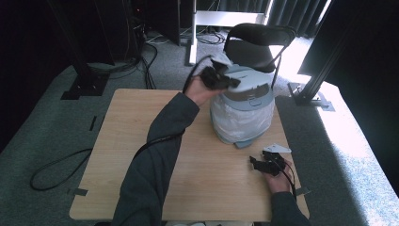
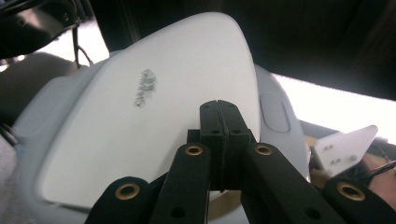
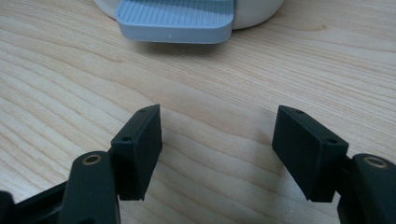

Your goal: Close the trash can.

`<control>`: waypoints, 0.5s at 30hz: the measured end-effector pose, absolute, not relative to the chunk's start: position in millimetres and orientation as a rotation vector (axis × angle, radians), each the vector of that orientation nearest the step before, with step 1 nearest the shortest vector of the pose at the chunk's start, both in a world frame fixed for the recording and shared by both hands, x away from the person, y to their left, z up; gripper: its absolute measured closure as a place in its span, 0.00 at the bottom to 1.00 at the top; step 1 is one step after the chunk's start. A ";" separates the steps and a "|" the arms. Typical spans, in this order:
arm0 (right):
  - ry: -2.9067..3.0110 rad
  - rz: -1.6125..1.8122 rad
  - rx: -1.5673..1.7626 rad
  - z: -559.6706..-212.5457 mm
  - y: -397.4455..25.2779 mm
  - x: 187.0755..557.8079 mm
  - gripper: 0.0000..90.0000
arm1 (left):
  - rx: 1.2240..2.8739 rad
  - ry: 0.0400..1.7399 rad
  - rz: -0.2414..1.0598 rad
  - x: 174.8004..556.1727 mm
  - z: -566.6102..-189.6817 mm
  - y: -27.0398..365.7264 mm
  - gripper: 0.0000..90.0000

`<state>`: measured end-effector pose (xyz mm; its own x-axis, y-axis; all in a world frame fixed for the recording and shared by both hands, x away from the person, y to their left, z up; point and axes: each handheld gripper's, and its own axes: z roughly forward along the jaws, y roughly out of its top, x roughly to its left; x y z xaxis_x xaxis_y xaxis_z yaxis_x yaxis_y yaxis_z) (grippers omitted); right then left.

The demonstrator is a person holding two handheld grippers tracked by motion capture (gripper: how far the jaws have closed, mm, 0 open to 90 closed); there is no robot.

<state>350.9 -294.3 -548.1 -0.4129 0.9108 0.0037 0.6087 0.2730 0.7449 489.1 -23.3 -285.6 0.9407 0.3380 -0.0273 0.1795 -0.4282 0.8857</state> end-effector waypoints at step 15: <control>2.122 0.953 1.369 -548.1 -294.0 351.0 0.36 | 2.169 0.332 0.222 487.6 -304.0 -41.5 1.00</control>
<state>351.0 -294.0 -548.1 -0.4135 0.9105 0.0040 0.6080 0.2728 0.7456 487.6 -41.5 -304.0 0.9478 0.3167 0.0366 0.1546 -0.5571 0.8160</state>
